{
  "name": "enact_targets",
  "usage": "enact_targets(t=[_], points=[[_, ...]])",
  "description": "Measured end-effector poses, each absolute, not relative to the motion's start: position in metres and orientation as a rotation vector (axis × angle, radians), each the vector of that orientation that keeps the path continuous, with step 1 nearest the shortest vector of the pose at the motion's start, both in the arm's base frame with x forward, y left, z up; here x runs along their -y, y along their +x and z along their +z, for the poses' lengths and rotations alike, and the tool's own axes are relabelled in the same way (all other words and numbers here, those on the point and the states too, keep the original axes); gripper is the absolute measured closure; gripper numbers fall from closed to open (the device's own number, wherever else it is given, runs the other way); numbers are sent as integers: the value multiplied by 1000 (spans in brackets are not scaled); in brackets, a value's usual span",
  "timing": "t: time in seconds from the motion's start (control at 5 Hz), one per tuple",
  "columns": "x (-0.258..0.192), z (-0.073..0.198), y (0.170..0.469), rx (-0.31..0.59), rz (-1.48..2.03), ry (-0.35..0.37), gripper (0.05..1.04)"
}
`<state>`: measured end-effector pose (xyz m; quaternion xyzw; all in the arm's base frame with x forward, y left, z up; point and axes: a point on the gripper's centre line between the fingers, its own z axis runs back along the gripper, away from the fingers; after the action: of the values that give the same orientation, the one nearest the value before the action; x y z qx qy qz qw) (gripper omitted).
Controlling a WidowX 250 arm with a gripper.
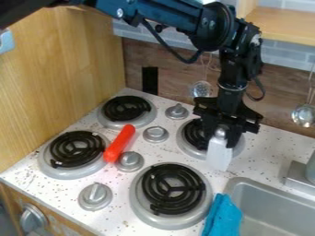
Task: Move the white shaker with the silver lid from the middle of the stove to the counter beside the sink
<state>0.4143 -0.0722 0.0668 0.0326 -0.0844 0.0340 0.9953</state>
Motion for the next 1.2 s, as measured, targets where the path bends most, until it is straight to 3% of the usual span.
enact_targets(t=[0.2, 0.6, 0.8, 1.0, 1.2], points=[[72, 64, 420, 221, 74, 76, 488], [73, 55, 421, 243, 81, 80, 488], [77, 44, 420, 216, 84, 61, 441], [78, 43, 417, 199, 99, 46, 144], [80, 40, 414, 184, 109, 30, 73]])
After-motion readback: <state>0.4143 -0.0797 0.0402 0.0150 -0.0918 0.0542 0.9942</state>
